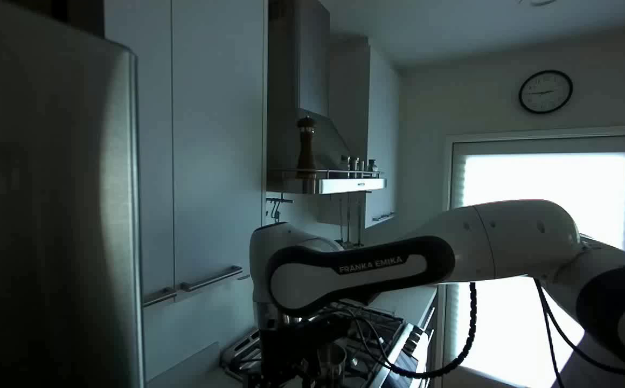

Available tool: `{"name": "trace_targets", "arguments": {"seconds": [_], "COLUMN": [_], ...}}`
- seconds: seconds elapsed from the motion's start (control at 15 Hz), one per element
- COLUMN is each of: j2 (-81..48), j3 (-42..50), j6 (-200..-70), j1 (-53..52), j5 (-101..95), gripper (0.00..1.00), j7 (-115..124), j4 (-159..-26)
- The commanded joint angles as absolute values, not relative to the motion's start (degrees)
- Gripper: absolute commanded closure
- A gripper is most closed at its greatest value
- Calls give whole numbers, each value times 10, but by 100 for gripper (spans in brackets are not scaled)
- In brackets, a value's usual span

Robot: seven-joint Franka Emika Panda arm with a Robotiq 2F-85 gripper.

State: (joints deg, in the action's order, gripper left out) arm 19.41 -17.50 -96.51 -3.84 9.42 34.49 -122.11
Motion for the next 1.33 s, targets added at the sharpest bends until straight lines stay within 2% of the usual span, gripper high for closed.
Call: {"name": "trace_targets", "arguments": {"seconds": [0.0,0.47,1.13,1.27], "j2": [192,192,179,187], "j3": [-165,-165,-168,-150], "j6": [-964,-964,-1226,-1213], "j1": [-50,-50,-4,-22], "j5": [91,91,-18,1], "gripper": [0,0,0,0], "j7": [348,348,561,537], "j4": [-1220,-1220,-1200,-1208]}}
